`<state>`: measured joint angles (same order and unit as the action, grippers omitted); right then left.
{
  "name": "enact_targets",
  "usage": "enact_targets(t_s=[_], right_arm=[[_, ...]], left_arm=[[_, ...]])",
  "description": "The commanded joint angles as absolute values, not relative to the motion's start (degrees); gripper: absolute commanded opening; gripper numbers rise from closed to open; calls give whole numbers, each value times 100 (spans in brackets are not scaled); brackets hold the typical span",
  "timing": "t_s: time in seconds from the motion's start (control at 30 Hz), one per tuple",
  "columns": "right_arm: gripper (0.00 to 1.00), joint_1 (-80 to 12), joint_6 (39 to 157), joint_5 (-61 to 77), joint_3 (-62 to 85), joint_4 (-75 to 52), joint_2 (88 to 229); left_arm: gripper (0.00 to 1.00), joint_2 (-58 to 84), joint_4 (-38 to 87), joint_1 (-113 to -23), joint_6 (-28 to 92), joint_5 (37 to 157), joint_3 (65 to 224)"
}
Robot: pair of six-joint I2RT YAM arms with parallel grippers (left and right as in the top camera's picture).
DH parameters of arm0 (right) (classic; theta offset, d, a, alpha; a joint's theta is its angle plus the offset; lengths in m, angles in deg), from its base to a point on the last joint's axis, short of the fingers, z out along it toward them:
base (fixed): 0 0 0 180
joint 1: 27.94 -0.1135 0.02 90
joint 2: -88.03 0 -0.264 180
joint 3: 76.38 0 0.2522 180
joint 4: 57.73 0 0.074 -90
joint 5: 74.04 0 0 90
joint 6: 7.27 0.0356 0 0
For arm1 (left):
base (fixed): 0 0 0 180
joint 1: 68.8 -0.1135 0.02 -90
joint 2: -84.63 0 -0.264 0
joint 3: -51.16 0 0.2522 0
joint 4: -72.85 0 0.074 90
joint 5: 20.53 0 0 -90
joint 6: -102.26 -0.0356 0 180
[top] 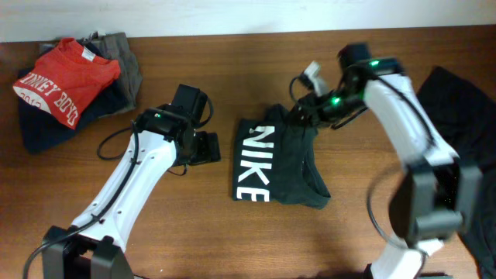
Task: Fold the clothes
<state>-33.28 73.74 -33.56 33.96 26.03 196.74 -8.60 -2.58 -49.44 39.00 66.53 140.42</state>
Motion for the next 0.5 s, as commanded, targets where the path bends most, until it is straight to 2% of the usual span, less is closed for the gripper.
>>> enact_targets(t_s=[0.0,0.03,0.27,0.47], right_arm=[[84,-3278,8104,-2173,3713,2929,18880],[99,-3278,8360,-1802,3715,3023,18675],[99,-3278,8642,-877,3713,3962,18235],[99,-3278,8602,-838,3612,4131,18235]], left_arm=[[99,-1214,4,-4975,3489,7339,14031],[99,-1338,76,-4975,3487,7479,14031],[99,-2324,701,-4973,2824,9189,14031],[99,-2726,1481,-4975,2492,9840,14031]])
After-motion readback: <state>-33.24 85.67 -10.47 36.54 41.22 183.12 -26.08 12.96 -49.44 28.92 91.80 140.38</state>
